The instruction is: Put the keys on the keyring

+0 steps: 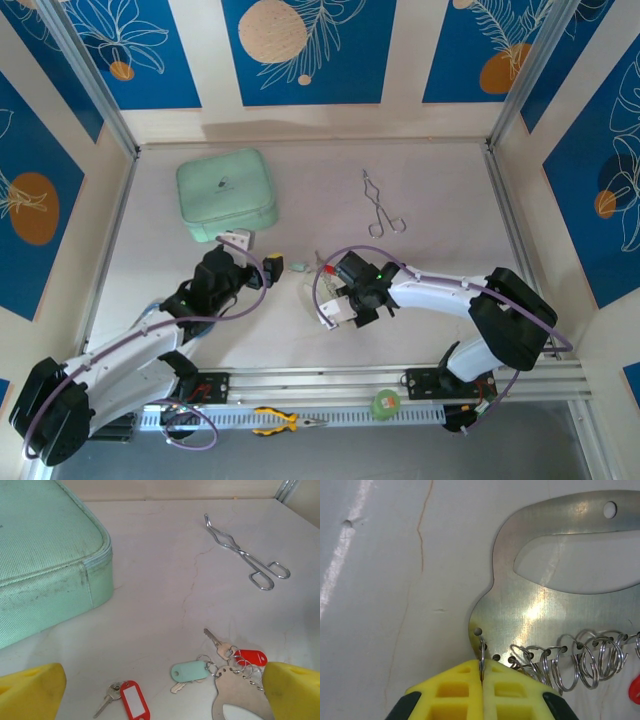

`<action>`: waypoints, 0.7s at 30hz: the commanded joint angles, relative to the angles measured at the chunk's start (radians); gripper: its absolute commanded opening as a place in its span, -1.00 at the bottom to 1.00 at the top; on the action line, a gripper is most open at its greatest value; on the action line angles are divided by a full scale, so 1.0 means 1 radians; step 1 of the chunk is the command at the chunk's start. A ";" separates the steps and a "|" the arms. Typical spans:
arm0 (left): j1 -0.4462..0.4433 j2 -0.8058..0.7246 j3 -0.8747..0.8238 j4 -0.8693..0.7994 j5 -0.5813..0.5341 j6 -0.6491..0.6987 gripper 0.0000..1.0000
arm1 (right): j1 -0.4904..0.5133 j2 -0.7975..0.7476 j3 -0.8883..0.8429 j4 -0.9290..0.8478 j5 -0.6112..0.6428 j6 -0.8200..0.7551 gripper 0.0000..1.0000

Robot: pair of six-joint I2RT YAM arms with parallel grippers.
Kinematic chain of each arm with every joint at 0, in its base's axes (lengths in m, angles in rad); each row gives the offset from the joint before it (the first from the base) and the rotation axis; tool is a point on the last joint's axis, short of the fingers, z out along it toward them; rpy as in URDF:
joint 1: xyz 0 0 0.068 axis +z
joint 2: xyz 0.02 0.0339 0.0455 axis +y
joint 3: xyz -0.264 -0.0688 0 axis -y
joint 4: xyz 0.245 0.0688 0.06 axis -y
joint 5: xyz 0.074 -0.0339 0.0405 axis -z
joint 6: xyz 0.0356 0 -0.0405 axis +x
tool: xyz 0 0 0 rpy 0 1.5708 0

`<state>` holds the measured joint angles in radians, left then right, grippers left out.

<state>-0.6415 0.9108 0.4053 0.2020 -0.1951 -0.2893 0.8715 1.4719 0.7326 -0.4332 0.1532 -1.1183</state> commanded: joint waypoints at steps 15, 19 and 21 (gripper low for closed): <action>0.009 -0.117 0.173 -0.188 0.189 0.365 0.69 | -0.028 -0.267 -0.069 0.253 -0.334 0.303 -1.00; 0.010 -0.087 0.259 -0.300 0.190 0.474 0.54 | -0.043 -0.300 -0.101 0.347 -0.357 0.333 -1.00; 0.010 -0.066 0.277 -0.325 0.206 0.530 0.41 | -0.054 -0.313 -0.121 0.405 -0.381 0.357 -1.00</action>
<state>-0.6411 0.8249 0.6403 -0.0322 -0.0338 0.1143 0.8307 1.1881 0.6376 -0.1436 -0.1493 -0.8200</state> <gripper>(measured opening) 0.713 0.054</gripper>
